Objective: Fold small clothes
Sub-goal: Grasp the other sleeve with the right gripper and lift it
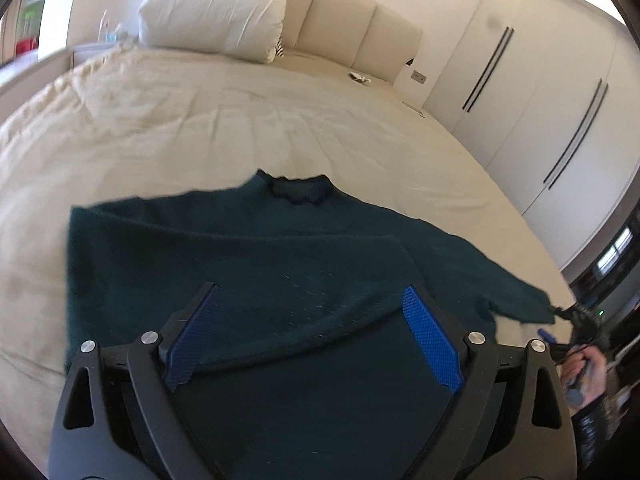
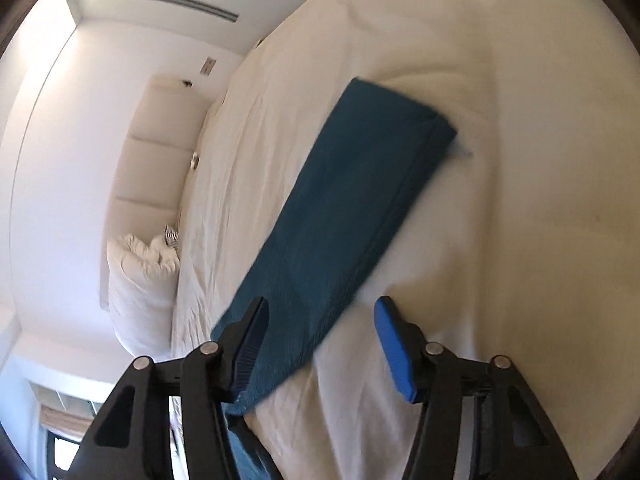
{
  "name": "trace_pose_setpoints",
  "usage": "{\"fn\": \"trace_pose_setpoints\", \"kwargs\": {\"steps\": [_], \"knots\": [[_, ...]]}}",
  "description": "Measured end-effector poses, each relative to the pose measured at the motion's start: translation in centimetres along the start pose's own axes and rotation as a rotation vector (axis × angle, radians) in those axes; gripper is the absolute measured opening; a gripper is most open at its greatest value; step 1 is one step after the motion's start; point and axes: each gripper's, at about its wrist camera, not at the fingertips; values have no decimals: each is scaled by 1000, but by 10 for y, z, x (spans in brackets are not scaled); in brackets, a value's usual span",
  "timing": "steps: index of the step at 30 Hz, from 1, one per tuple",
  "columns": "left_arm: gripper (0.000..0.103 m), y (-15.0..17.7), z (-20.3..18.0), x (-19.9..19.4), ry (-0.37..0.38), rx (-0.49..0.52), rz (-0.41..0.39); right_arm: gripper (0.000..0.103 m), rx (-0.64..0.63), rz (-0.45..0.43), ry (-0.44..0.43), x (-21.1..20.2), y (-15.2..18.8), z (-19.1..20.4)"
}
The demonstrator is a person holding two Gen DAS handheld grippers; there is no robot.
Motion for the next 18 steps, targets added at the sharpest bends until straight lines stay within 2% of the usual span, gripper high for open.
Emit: {"fn": "trace_pose_setpoints", "kwargs": {"steps": [6,8,11,12,13,15,18], "knots": [[92,6,4,10,-11,-61,41,57,82,-62,-39,18,-15,-3],[92,6,7,11,-9,-57,49,53,95,-85,-26,22,-22,-3],[89,5,8,14,-2,-58,57,34,56,-107,21,31,-32,3],[85,5,10,14,4,-64,61,22,46,-105,36,35,-31,5],[83,5,12,15,10,-69,65,11,20,-96,61,39,-32,12],[76,6,16,16,18,-85,78,11,-51,-90,105,37,-32,30],[73,8,25,18,43,-132,86,10,-306,-90,118,39,-10,99]]}}
Point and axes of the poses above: each gripper's, at about its wrist camera, not at the fingertips, and x roughly the way its jaws point, z to its left, y to its underside, and after that the axes turned 7 degrees about -z, right-handed
